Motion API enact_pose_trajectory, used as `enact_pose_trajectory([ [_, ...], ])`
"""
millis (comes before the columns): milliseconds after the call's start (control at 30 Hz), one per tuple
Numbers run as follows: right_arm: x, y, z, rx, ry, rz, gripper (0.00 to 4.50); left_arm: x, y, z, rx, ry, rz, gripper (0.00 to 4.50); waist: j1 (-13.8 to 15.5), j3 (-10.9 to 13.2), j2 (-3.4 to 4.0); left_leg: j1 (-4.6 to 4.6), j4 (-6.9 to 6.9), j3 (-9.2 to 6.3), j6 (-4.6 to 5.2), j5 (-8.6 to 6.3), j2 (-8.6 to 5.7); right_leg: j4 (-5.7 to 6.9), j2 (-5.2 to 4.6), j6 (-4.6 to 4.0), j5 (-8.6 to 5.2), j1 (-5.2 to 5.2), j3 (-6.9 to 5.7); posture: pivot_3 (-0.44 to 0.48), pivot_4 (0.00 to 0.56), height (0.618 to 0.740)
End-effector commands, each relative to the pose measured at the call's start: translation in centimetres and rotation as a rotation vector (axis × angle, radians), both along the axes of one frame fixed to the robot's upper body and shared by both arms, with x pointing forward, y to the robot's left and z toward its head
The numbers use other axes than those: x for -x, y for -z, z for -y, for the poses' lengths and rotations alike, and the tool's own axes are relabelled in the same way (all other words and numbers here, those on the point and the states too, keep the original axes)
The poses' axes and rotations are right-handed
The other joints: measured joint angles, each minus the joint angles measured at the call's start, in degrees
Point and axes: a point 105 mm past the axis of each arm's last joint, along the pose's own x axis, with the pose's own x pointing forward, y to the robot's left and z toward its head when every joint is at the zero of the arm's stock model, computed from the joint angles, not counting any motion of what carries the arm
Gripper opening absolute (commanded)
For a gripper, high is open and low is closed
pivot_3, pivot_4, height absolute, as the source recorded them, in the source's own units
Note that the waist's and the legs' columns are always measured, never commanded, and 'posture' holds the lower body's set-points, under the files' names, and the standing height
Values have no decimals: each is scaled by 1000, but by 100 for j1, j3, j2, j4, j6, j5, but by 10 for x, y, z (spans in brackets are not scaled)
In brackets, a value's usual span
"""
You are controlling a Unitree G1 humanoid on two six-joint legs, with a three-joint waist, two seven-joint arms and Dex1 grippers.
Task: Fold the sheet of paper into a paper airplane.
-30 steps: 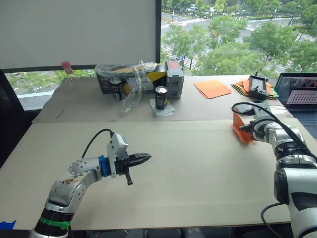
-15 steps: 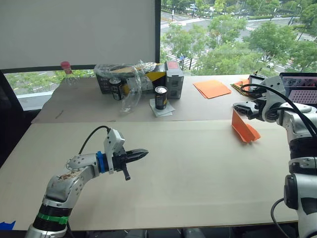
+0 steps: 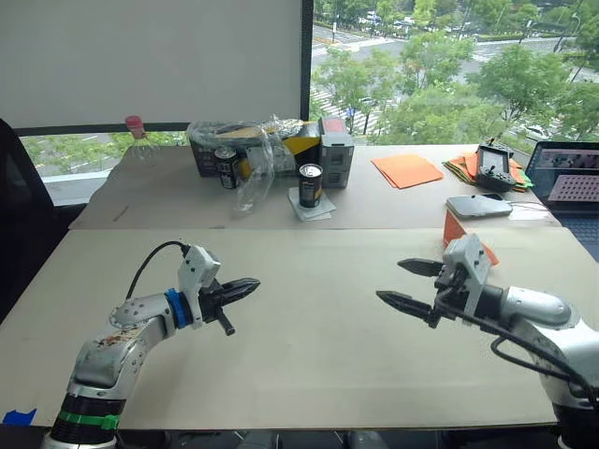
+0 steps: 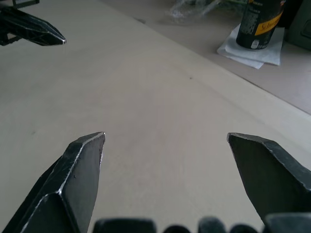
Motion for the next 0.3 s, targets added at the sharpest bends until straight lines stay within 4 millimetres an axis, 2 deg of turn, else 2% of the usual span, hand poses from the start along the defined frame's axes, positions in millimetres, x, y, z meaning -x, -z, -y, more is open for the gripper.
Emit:
enact_pose_trajectory([
  [33, 5, 20, -11, 60, -24, 81, 4444, 2, 8, -1, -42, -17, 45, 0, -1, 0, 0, 1, 0, 0, -1, 0, 0, 2, 0, 0, 0, 0, 0, 0, 150, 670],
  [133, 3, 37, -11, 36, 27, 91, 4444, 2, 16, -2, -47, -53, 61, 0, 8, 0, 0, 2, 0, 2, -2, 1, 0, 2, -1, 0, 0, 2, 2, 0, 150, 670],
  [300, -4, 39, -8, -13, 86, 123, 4444, 4, 24, -3, -49, -73, 55, 0, 25, 0, 0, 3, 2, 2, -2, 1, -1, 3, 0, -1, 0, 2, 2, 0, 150, 670],
])
